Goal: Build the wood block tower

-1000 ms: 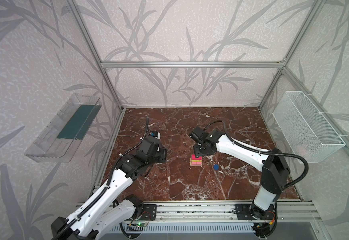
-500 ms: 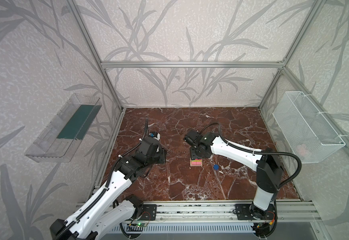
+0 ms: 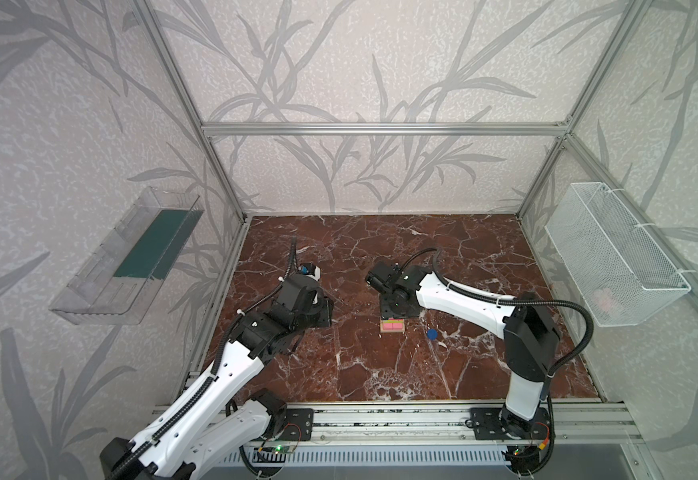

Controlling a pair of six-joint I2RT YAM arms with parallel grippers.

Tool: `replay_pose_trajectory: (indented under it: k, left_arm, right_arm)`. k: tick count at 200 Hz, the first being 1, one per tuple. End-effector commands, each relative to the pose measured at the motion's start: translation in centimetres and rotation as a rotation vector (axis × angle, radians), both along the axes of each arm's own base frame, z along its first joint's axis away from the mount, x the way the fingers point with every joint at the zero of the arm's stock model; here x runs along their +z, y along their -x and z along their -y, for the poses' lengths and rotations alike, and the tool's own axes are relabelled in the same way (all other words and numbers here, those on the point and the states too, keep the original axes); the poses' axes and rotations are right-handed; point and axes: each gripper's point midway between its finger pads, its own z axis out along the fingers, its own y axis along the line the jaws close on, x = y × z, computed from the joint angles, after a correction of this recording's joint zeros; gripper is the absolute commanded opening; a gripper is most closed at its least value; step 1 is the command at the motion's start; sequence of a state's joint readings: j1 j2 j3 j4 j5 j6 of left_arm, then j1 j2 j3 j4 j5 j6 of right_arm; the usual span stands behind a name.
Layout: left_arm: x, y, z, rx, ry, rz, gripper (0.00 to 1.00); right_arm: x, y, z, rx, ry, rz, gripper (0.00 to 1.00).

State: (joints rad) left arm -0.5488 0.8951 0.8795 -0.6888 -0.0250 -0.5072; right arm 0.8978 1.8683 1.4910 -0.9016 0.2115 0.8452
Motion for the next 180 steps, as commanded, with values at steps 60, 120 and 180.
replay_pose_trajectory:
  k: [60,120,180]
  left_arm:
    - [-0.9,0.4,-0.6,0.001,-0.031,-0.023,0.39]
    - [-1.0,0.4,-0.6,0.0,-0.034,-0.026,0.39]
    - [-1.0,0.4,-0.6,0.003,-0.036,-0.025,0.39]
  right_arm:
    - [0.1,-0.9,-0.8,-0.027,-0.005,0.025,0.53]
    - [-0.3,-1.1,-1.3,-0.023,-0.006,0.018,0.53]
    - [-0.5,-1.1,-1.5,-0.021,-0.008,0.01,0.53]
